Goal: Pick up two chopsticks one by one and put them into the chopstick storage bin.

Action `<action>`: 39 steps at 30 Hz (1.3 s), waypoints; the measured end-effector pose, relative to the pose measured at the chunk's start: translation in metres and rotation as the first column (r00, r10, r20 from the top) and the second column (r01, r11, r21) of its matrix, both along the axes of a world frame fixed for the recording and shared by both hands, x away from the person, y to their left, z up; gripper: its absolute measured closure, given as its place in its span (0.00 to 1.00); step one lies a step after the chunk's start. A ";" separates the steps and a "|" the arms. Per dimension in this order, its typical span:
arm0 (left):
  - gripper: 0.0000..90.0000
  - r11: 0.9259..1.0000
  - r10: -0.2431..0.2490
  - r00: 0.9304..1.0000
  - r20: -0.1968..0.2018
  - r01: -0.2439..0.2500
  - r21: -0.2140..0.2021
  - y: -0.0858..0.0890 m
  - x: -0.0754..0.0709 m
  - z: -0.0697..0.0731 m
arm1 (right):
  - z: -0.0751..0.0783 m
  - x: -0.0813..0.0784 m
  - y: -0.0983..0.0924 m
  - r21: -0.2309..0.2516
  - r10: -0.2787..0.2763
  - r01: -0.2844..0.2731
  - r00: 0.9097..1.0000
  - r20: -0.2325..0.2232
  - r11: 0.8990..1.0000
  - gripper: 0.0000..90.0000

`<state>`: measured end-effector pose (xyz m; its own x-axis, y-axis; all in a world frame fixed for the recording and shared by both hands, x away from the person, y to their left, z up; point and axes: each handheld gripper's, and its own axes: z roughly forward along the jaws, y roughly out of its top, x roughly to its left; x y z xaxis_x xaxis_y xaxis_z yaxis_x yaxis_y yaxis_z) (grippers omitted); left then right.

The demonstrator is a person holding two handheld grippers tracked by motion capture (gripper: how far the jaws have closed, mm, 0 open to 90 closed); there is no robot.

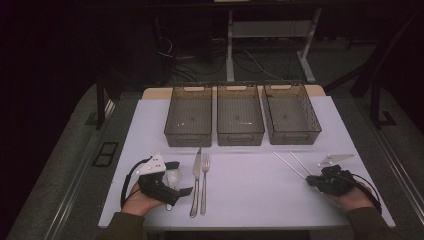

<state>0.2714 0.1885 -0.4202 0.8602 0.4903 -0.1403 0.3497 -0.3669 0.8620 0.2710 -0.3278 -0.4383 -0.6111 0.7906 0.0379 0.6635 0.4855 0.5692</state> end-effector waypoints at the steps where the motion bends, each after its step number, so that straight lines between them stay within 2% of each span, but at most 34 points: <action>1: 0.00 1.000 0.000 1.000 0.001 0.000 -0.001 0.000 0.000 0.000 | 0.001 0.001 -0.001 0.019 0.000 0.000 1.000 -0.004 1.000 0.94; 3: 0.00 1.000 0.000 1.000 0.001 0.000 -0.001 0.000 0.000 0.000 | 0.005 0.000 -0.003 0.067 -0.007 0.008 1.000 -0.010 0.998 0.94; 9: 0.00 1.000 -0.001 1.000 -0.001 0.001 0.000 0.000 0.000 0.000 | 0.014 -0.002 -0.005 0.115 -0.010 0.008 1.000 0.014 0.993 0.94; 18: 0.00 1.000 0.001 1.000 0.000 -0.001 0.003 0.000 0.000 0.000 | 0.022 0.001 -0.005 0.191 -0.004 -0.004 0.999 0.045 0.982 0.94; 29: 0.00 1.000 0.004 1.000 0.000 -0.004 0.000 0.000 0.000 0.000 | 0.036 0.012 0.004 0.232 0.015 -0.035 0.996 0.087 0.972 0.94; 39: 0.00 1.000 0.008 1.000 0.000 -0.008 -0.004 0.000 0.000 0.000 | 0.049 0.031 0.026 0.240 0.027 -0.050 0.994 0.102 0.970 0.94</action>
